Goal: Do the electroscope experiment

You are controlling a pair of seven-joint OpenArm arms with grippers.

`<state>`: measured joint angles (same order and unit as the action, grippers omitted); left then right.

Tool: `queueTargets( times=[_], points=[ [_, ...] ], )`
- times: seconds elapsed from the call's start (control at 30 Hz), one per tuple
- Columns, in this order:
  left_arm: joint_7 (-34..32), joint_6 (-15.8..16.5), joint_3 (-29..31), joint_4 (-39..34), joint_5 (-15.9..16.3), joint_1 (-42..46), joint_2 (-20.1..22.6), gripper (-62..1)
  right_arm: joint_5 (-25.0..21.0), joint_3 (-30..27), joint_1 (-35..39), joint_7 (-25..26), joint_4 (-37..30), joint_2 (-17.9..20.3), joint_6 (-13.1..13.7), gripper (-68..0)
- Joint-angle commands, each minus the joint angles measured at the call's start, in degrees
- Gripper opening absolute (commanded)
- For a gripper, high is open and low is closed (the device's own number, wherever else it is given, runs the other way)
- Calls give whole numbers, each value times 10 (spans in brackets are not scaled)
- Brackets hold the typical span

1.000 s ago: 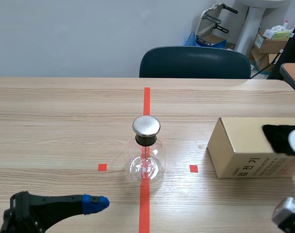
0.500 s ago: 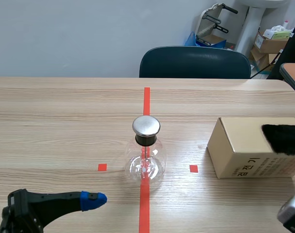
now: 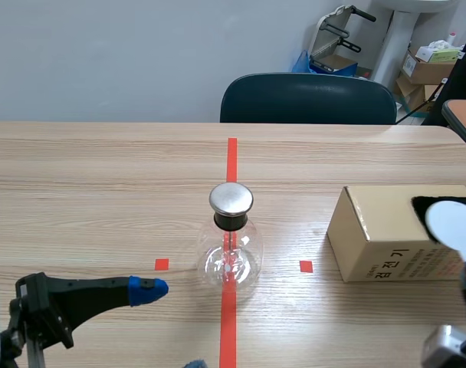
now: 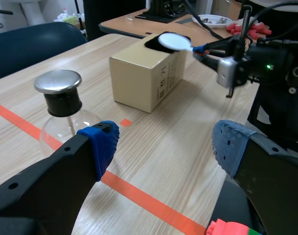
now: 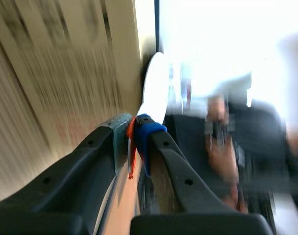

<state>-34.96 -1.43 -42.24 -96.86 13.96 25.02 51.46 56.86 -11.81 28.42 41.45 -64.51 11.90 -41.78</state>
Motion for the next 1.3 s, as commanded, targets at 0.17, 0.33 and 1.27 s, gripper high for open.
queueTargets(
  times=[0.17, 0.33, 1.27],
  points=[
    [1, -6, -1, -10, 0, -13, 0, -185, -16, -1, 1, -136, -7, 1, -31, -667],
    [1, -6, -2, -4, 0, -25, 3, -185, -3, -1, 0, -11, -7, 1, -31, -667],
    [-2, -5, -29, -3, 4, -43, 12, -185, -12, -1, 1, -68, -7, -2, -31, -667]
  ],
)
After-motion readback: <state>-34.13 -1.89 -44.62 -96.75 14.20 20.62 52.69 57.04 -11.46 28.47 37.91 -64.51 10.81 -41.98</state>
